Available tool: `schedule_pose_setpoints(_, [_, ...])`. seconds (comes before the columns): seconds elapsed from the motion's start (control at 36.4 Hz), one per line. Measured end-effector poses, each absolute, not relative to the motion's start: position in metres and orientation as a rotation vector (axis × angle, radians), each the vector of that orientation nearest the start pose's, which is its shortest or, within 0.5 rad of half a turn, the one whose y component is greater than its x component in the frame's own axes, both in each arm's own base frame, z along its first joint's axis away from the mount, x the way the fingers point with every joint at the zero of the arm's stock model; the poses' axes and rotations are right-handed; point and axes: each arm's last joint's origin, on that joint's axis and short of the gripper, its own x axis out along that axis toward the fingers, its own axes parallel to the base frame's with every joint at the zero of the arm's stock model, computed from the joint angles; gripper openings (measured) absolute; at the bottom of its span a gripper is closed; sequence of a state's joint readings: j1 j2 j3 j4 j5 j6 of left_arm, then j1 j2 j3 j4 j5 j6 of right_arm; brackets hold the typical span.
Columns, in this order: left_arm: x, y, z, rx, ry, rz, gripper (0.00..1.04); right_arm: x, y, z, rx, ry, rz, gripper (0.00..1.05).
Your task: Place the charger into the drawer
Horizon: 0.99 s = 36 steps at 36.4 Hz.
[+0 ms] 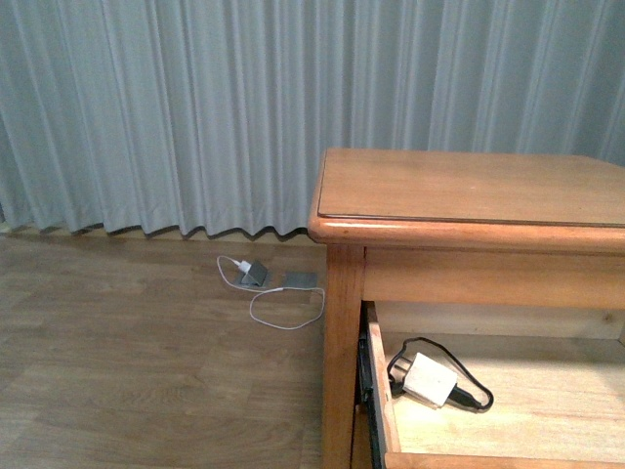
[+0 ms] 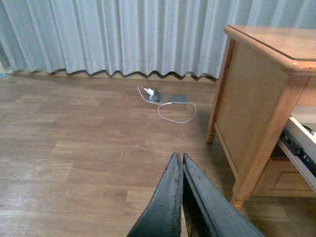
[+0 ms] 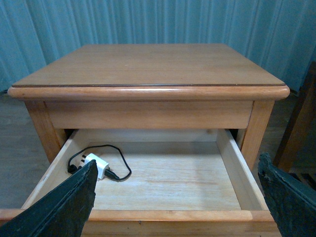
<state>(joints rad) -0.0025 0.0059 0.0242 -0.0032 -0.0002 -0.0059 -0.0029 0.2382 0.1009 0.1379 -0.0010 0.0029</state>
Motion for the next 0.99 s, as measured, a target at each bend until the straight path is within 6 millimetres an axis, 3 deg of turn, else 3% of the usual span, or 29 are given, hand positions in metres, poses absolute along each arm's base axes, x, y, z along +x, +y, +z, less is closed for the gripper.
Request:
schedule_pose_setpoints(0.22, [0.096, 0.0, 0.171, -0.005, -0.017, -0.002, 0.07, 0.111, 0.0, 0.191, 0.003, 0.0, -0.002, 0.96])
schedule_pose_setpoints(0.36, [0.096, 0.0, 0.171, -0.005, -0.017, -0.002, 0.39, 0.114, 0.0, 0.178, -0.164, 0.231, 0.119, 0.96])
schedule_pose_setpoints(0.44, [0.096, 0.0, 0.171, -0.005, -0.017, -0.002, 0.57, 0.119, -0.001, 0.169, -0.178, 0.369, 0.149, 0.96])
schedule_pose_setpoints(0.63, [0.096, 0.0, 0.171, -0.005, -0.017, -0.002, 0.98, 0.15, -0.003, 0.149, -0.187, 0.581, 0.185, 0.96])
schedule_pose_setpoints(0.82, [0.096, 0.0, 0.171, -0.004, -0.017, -0.002, 0.98, 0.208, 0.001, 0.133, -0.118, 0.7, 0.192, 0.96])
schedule_pose_setpoints(0.99, [0.096, 0.0, 0.171, -0.004, -0.017, -0.002, 0.98, 0.236, 0.007, 0.115, -0.099, 0.73, 0.154, 0.96])
